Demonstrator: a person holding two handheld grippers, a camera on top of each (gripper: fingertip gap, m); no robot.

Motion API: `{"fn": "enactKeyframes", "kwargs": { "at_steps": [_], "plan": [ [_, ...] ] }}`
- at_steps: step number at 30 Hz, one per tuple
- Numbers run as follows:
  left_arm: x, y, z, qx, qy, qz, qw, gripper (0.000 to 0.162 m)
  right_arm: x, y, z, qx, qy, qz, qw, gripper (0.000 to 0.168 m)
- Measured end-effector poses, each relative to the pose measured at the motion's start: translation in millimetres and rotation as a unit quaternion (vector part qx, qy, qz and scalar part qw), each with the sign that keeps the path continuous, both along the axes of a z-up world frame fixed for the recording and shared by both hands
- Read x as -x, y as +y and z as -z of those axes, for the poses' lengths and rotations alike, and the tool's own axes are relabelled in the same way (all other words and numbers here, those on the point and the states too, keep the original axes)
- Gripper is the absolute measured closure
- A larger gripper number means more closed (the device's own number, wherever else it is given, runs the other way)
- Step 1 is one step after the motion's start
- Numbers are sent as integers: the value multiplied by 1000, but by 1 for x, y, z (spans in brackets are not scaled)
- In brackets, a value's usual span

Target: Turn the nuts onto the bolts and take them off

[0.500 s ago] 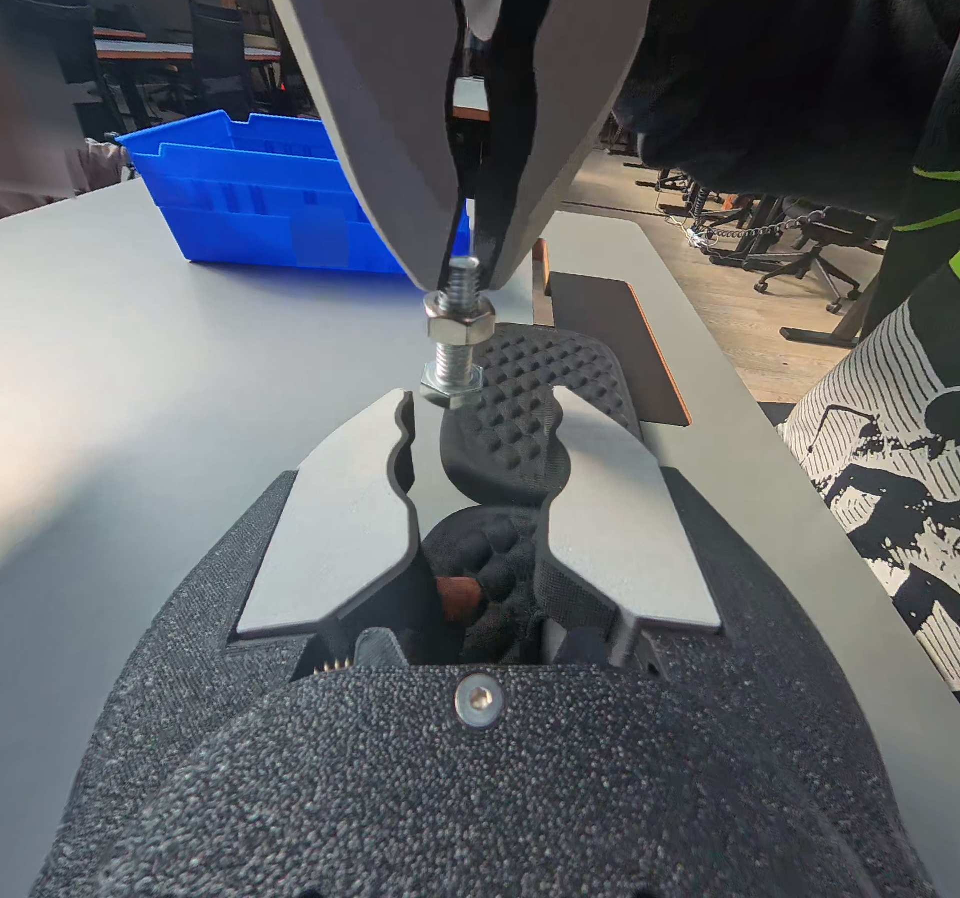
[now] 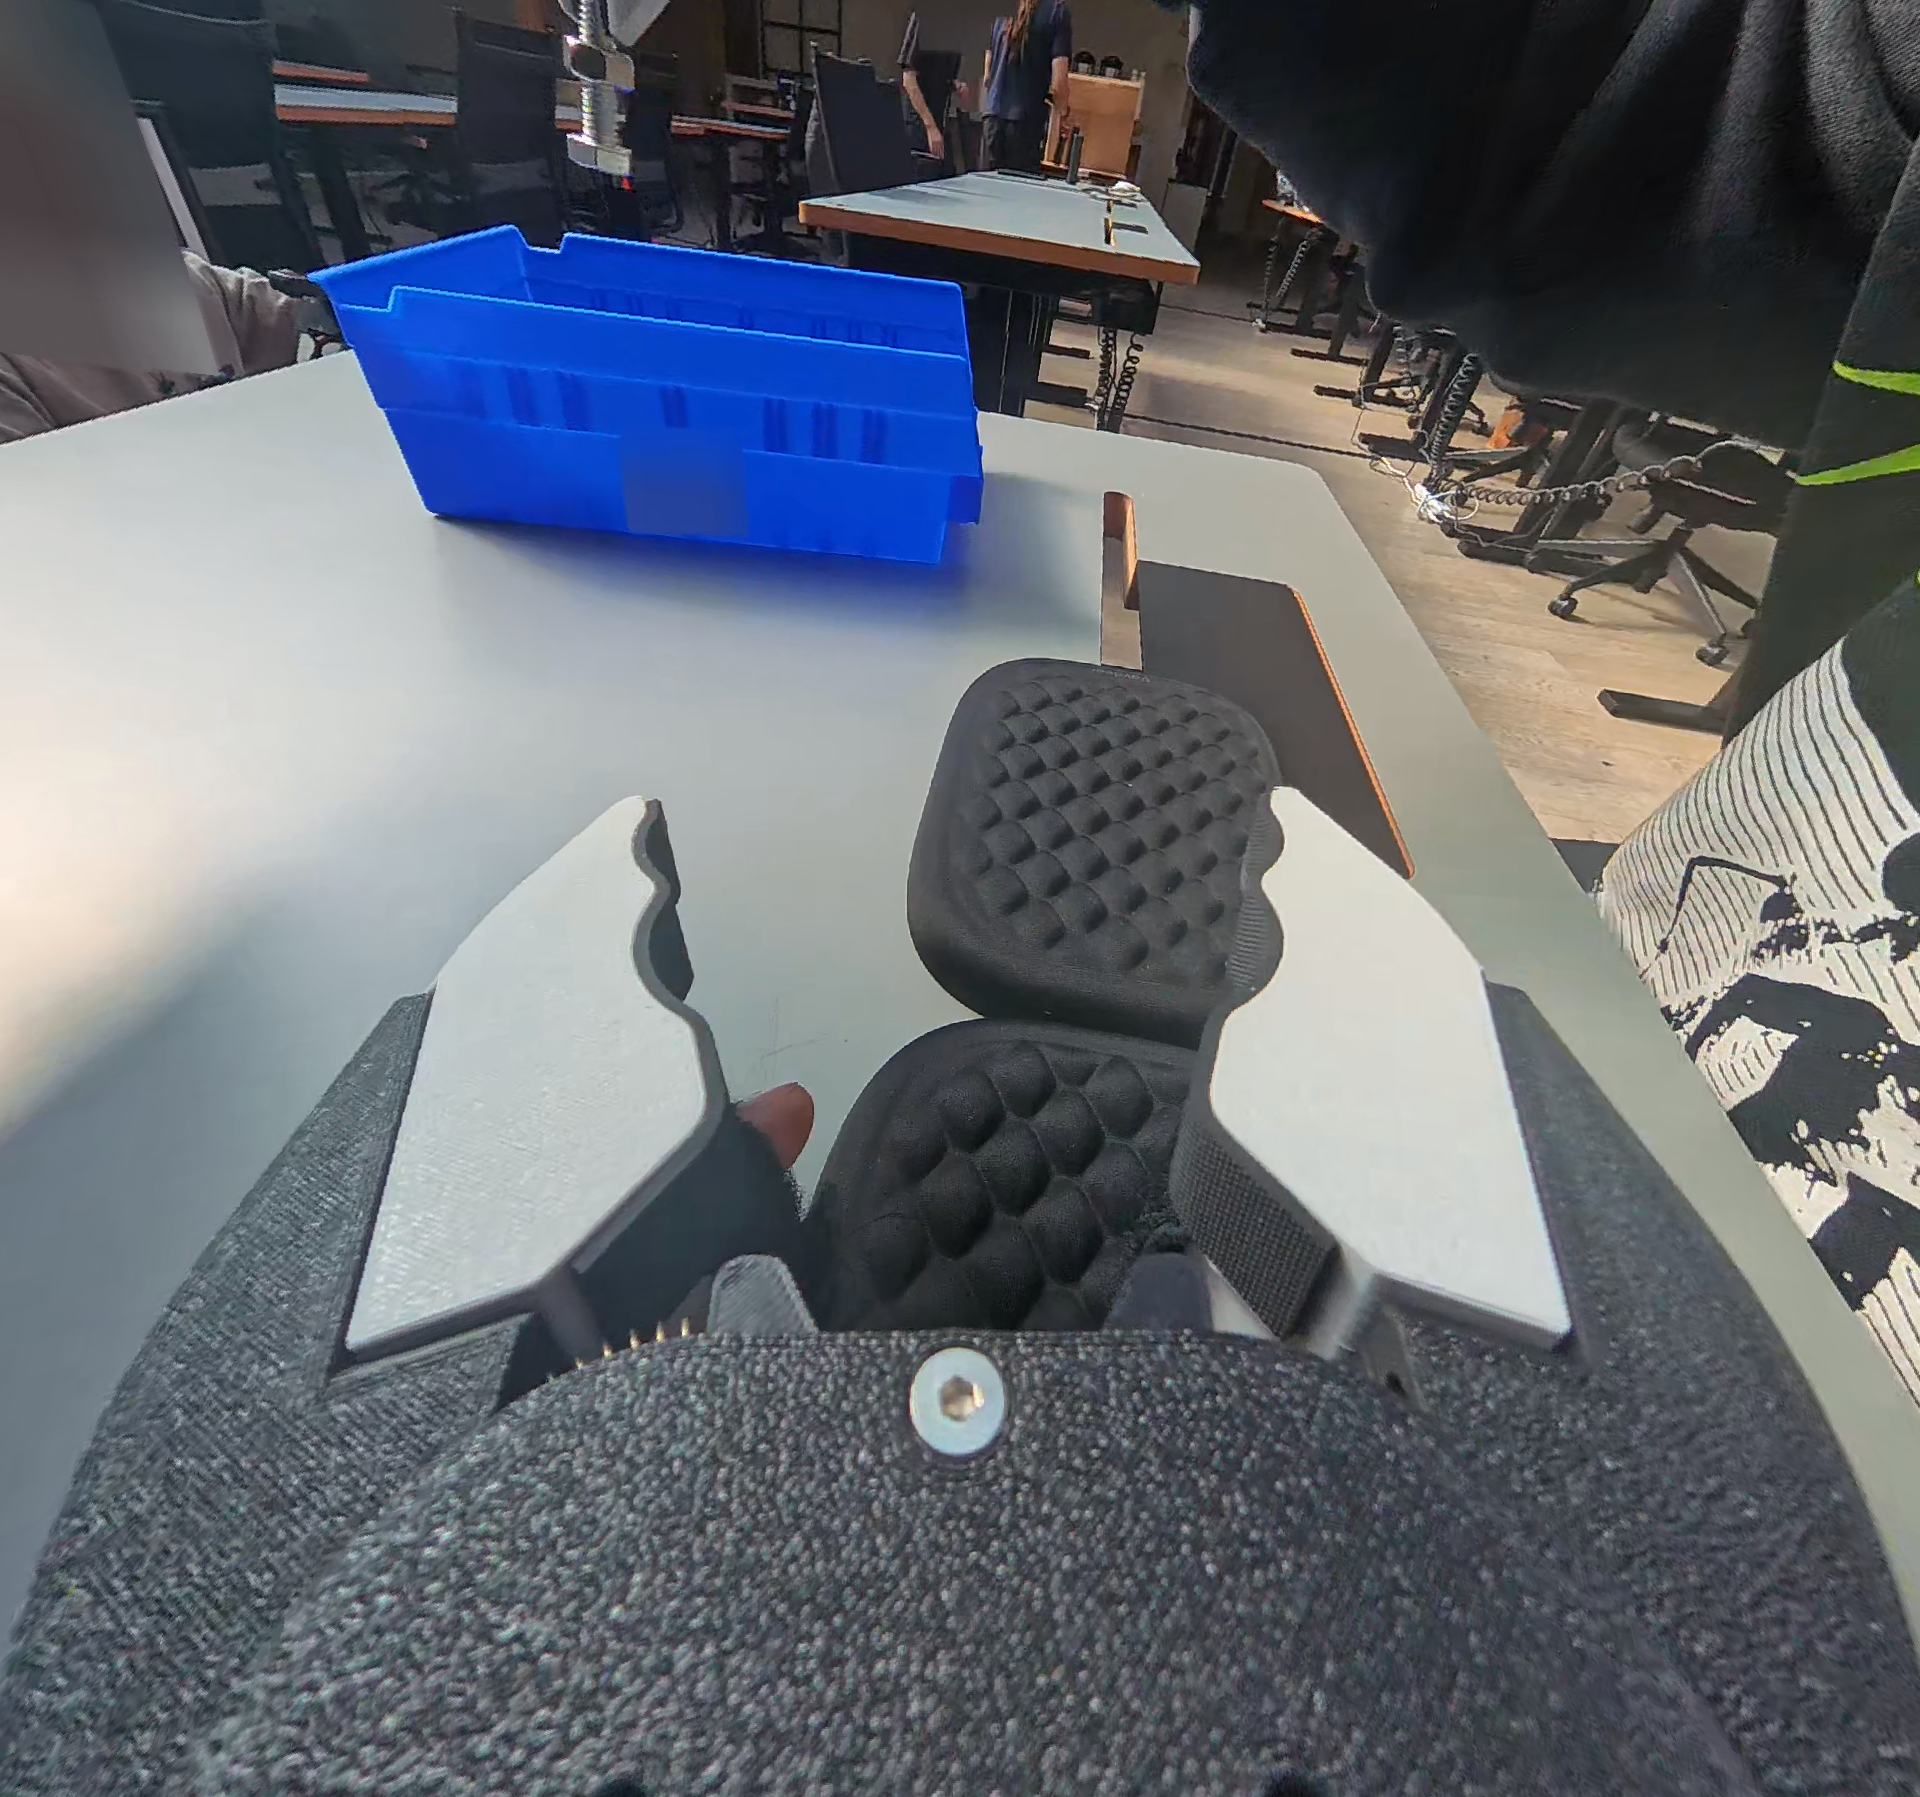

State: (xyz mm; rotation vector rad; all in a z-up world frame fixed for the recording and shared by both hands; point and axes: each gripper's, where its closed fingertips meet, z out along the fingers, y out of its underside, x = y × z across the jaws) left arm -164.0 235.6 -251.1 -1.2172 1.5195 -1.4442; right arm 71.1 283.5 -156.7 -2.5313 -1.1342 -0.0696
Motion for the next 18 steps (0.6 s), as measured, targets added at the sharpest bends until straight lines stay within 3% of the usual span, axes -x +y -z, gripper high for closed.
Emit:
{"fn": "enactKeyframes", "kwargs": {
  "at_steps": [4,8,13,18],
  "plan": [
    [1,-1,-2,4,-8,5,1000,66,-75,-7,21,4,14,115,993,160],
    [1,1,-2,9,-8,3,1000,66,-128,-15,60,23,25,203,979,159],
    [1,1,-2,7,-8,2,1000,67,-172,-22,110,44,30,291,955,159],
    [1,1,-2,8,-8,0,1000,68,-196,-22,138,43,34,348,936,159]
  ]
}}
